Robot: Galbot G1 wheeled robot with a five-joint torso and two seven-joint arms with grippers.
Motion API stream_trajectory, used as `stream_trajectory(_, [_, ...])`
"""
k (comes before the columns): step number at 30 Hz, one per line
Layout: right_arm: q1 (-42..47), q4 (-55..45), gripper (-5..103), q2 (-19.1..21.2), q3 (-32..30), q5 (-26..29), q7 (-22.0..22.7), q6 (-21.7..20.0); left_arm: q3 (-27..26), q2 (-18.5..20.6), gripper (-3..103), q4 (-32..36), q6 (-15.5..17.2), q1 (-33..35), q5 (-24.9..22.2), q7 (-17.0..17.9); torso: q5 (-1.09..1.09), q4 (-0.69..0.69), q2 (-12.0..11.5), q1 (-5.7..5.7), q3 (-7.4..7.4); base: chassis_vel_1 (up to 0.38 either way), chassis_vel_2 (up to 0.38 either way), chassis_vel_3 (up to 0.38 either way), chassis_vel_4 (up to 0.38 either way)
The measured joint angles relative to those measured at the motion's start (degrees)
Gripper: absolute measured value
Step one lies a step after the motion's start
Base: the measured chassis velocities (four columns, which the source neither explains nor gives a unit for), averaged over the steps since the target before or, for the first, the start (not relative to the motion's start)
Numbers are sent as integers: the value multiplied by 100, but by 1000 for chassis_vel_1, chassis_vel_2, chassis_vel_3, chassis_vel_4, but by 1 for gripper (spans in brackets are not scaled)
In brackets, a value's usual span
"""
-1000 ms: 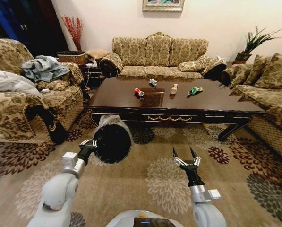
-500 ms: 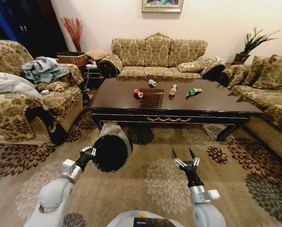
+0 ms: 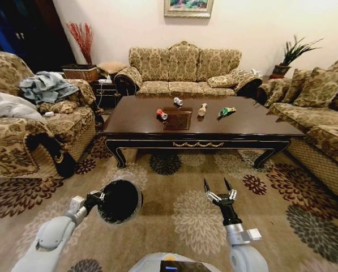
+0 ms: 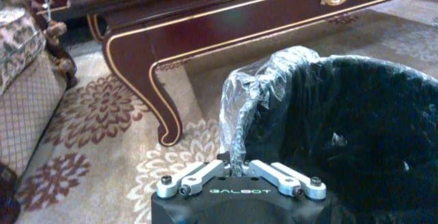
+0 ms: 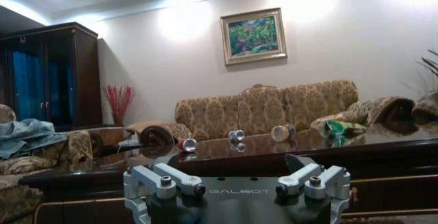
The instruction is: Move to the front of the table and place the trash on the table into the trash bin.
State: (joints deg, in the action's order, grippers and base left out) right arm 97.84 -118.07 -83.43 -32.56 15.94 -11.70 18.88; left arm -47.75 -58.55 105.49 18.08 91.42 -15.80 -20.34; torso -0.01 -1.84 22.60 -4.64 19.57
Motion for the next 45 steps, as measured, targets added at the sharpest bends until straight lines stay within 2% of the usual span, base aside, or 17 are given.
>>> stream_trajectory(1, [0, 0, 100, 0, 0, 0, 0, 0, 0, 0, 2, 0, 0, 0, 0, 0, 0, 0, 0, 0, 0, 0, 0, 0, 0])
stream_trajectory(3, [44, -6, 100, -7, -9, -8, -10, 41, 98, 31, 2, -133, -15, -73, -440, 243, 0, -1, 65, -25, 40, 0, 0, 0, 0])
stream_trajectory(5, [64, -9, 100, -12, -20, -16, -13, 64, 148, 37, 2, -209, -51, -128, -633, 332, 0, 1, 114, -42, 72, 0, 0, 0, 0])
stream_trajectory(10, [78, -19, 100, -16, -46, -16, -13, 79, 205, 72, 2, -305, -108, -172, -752, 509, 0, 1, 208, -77, 131, 0, 0, 0, 0])
stream_trajectory(14, [57, -23, 100, -26, -37, -17, -15, 79, 306, 142, 2, -270, 133, -152, -1130, 1268, 1, 0, 332, -126, 206, 0, 0, 0, 0])
stream_trajectory(16, [54, -23, 100, -28, -34, -18, -16, 79, 328, 162, 2, -269, 155, -146, -1201, 1388, 1, 0, 346, -131, 215, 0, 0, 0, 0])
stream_trajectory(19, [23, -11, 100, -50, 2, -26, -43, 79, 416, 232, 2, -401, 191, -288, -1685, 1925, 0, -1, 447, -171, 277, 0, 0, 0, 0])
stream_trajectory(21, [18, -9, 100, -61, 11, -27, -51, 79, 420, 262, 2, -447, 191, -329, -1814, 1996, 1, 3, 478, -185, 293, 0, 0, 0, 0])
stream_trajectory(27, [25, 20, 100, -69, 19, -20, -70, 103, 411, 269, 2, -492, 131, -314, -2120, 2047, 1, -2, 635, -245, 391, 0, 0, 0, 0])
stream_trajectory(35, [46, 20, 100, -52, 9, -15, -81, 122, 460, -12, 2, -477, 47, -298, -1992, 1918, 1, 1, 826, -325, 502, 0, 0, 0, 0])
stream_trajectory(45, [16, -7, 100, -51, 19, -7, -82, 126, 452, -126, 2, -461, 35, -284, -1912, 1768, 1, 1, 992, -390, 601, 0, 0, 0, 0])
